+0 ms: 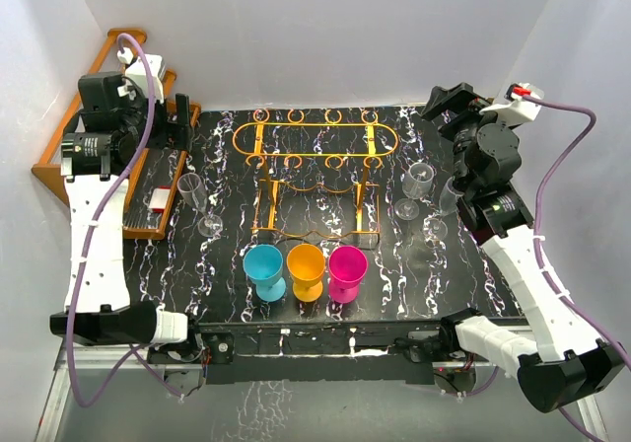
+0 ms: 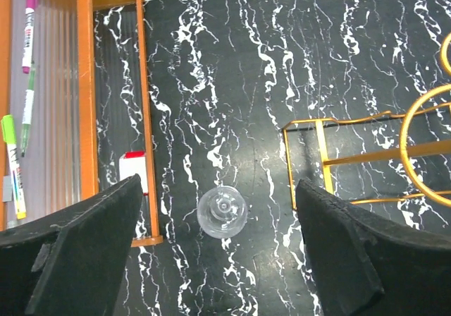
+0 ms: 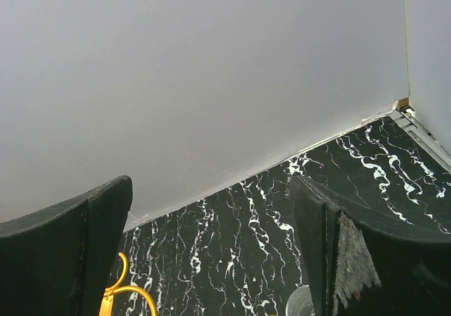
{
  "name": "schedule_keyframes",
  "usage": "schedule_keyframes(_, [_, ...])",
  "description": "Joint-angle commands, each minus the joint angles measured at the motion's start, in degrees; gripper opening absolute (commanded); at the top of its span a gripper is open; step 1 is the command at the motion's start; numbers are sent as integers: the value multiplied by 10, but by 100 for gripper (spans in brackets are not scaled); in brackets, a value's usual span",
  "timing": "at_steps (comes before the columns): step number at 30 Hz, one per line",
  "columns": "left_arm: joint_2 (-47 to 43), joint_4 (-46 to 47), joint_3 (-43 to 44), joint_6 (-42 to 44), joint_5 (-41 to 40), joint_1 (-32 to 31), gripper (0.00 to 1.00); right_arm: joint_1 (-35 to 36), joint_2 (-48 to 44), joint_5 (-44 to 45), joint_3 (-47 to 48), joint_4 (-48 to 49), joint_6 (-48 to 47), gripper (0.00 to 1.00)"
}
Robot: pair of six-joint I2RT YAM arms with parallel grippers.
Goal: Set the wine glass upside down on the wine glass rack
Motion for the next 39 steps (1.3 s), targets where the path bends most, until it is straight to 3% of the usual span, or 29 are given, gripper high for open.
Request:
schedule_keyframes(1, [-3,-14,20,66,-2,-1,81,0,6,11,33,20,-13,98])
schedule_keyframes(5, [26,-20,3,50,-74,-1,75,1,4,8,26,24,-9,97])
schedule_keyframes(10, [42,-50,-14,39,-52,12,68,1,5,12,11,40,-3,96])
schedule_keyframes(11, [45,-50,-18,35,-52,22,62,1,5,8,11,37,0,96])
schedule_keyframes(13, [66,-70,-9,22,-28,52,36,1,2,1,9,31,3,96])
schedule_keyframes(16, [91,-89,-16,4,52,96,21,1,-6,10,-9,34,2,96])
schedule_keyframes(23, [91,-79,-64,9,65,107,27,1,0,9,-21,38,1,96])
schedule_keyframes(32, [104,-87,-55,16,96,107,29,1,-11,21,-44,44,-8,96])
schedule_keyframes(39, [114,-88,-74,23,76,102,30,1,-17,27,-51,44,-19,96])
